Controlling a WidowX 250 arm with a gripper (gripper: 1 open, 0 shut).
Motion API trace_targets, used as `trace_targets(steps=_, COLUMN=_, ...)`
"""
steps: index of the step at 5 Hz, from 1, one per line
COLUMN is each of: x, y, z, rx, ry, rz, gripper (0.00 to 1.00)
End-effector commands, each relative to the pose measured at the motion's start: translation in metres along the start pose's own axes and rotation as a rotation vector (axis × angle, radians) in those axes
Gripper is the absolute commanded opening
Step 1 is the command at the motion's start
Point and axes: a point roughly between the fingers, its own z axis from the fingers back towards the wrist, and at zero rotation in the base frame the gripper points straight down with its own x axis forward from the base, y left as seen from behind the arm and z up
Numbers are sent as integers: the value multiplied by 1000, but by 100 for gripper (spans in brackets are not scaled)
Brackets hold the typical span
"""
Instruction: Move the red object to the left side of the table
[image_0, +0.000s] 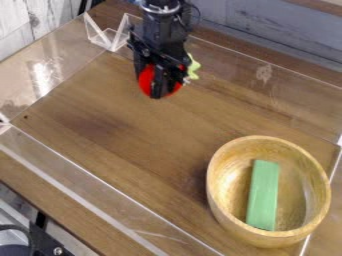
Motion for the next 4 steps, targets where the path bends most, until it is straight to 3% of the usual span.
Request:
trace_targets(steps=1, x=8, y=10, z=27, rx=26, ry=-63, rz=25, gripper=0)
trace_targets(steps=3, x=15, y=12, z=42, rx=14, ry=-74, rz=92, gripper=0)
trace_targets(steps=4, x=21, y=12, z=49, rx=2, ry=-86, rz=65, gripper=0)
